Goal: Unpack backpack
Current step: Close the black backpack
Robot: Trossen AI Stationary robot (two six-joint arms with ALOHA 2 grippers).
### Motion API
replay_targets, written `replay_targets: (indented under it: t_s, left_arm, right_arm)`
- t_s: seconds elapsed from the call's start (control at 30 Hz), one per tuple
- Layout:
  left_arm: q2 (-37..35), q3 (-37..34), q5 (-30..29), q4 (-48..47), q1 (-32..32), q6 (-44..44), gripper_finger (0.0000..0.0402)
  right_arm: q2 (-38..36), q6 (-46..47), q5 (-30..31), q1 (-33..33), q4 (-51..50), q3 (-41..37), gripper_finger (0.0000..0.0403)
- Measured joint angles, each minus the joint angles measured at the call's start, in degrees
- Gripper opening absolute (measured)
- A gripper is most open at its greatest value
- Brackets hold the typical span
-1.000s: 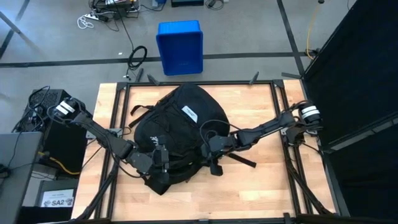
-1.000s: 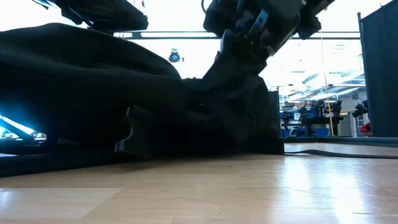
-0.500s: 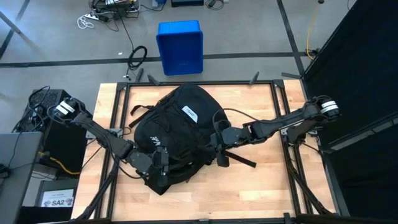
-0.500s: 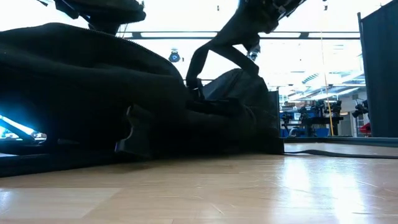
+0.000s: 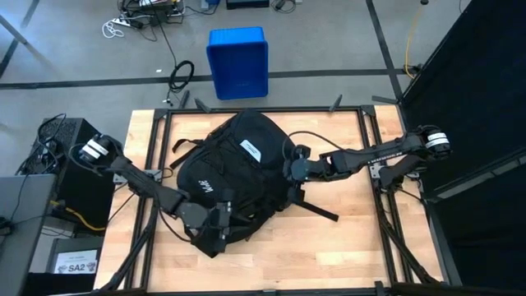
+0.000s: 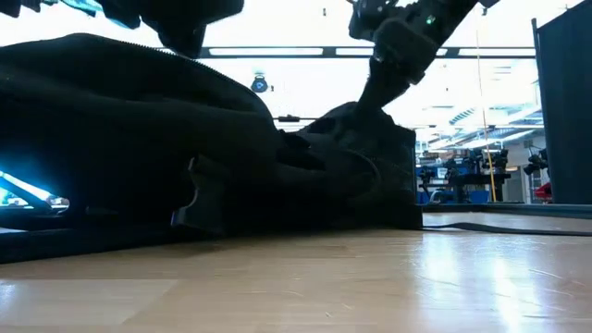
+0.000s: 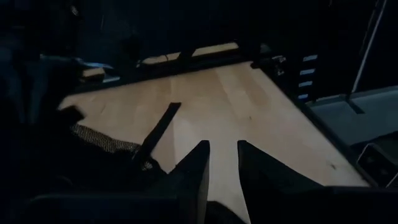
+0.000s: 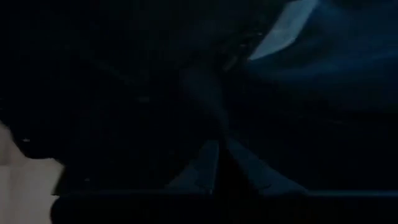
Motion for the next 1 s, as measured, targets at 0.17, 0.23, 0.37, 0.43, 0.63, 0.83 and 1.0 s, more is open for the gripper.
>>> replay_targets:
  t_s: [0.17,0.23,0.37,0.43,0.63,0.83,1.0]
  left_arm:
    - [3.87,2.46,-0.13,-1.26,2.19,-1.18,0.006]
    - [5.71,4.84,-0.11,-4.86,3.26,-1.17,0.006]
    - [8.93,10.44,-0.15,-16.69,5.61,-3.14,0.0061]
    - [9.93,12.98,-0.16,-22.49,6.63,-5.48,0.0061]
    - [11.9,16.81,-0.15,-31.89,8.99,-10.5,0.0061]
    - [13.84,16.9,-0.1,-34.47,10.87,-12.62,0.0061]
    - [15.23,16.9,-0.02,-35.1,12.19,-13.03,0.0061]
  right_arm:
    - [0.04,-0.45,-0.26,-0.64,-0.04,0.0,0.0]
    - [0.04,-0.59,-0.38,-0.63,-0.11,0.0,0.0]
    - [0.04,-1.1,-0.39,-0.62,-0.86,0.0,0.0]
    - [0.07,-1.22,-0.67,-0.62,-1.15,0.0,0.0]
    - [0.07,-2.62,-1.96,-2.0,1.19,-2.45,0.0]
    - [0.09,-3.54,-4.38,-5.49,5.29,-5.95,0.0]
    - [0.16,-4.72,-11.33,-8.45,12.89,-9.97,0.0]
